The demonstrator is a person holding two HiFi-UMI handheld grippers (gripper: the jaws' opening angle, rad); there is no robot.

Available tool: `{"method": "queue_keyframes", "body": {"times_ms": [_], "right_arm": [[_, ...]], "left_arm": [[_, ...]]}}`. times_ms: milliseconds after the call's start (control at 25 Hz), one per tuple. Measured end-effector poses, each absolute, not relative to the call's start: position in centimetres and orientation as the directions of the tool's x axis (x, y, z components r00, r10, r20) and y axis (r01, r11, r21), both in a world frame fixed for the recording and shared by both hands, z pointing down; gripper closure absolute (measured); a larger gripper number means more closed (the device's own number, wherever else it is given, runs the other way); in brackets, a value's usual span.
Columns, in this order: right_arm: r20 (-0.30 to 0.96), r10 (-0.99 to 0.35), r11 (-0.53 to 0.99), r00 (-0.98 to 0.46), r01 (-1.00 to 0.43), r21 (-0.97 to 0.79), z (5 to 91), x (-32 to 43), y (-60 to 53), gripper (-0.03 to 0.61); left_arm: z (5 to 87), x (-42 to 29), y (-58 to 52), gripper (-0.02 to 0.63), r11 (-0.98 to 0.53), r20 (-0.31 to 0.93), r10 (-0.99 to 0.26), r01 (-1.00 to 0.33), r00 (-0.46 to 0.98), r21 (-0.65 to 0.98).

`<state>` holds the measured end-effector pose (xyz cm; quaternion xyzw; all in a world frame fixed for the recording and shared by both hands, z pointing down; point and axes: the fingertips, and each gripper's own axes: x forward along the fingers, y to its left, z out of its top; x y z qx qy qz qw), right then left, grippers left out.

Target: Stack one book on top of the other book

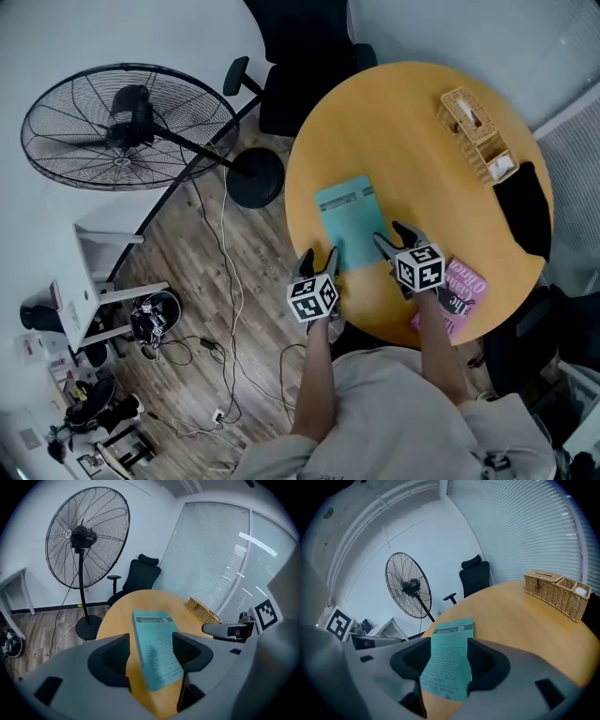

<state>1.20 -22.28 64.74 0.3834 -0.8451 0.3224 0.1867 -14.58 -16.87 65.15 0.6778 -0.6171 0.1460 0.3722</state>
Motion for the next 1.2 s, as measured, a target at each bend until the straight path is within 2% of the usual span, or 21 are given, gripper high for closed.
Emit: {"method": "queue_keyframes", "body": {"times_ms": [200, 760, 1200], "right_arm": [[0.595, -0.502, 0.482, -0.628, -0.774, -0.411, 66.5, 0.7, -23.6, 0.324], [0.670, -0.405, 0.414, -0.622, -0.778, -0.473, 73.0, 0.3, -24.6, 0.314], [0.653, -0.395, 0.392, -0.646, -0.762, -0.516, 74.4, -1.0, -25.0, 0.350]], "left_arm": [[67.0, -14.5, -18.4, 0.350, 0.056, 0.679, -0.703, -0.935, 0.212, 0.350], [72.8, -14.0, -21.1, 0.350, 0.146, 0.747, -0.623, -0.904, 0.232, 0.403], [74.5, -13.1, -21.9, 0.351, 0.165, 0.755, -0.585, -0.868, 0.295, 0.468]]}}
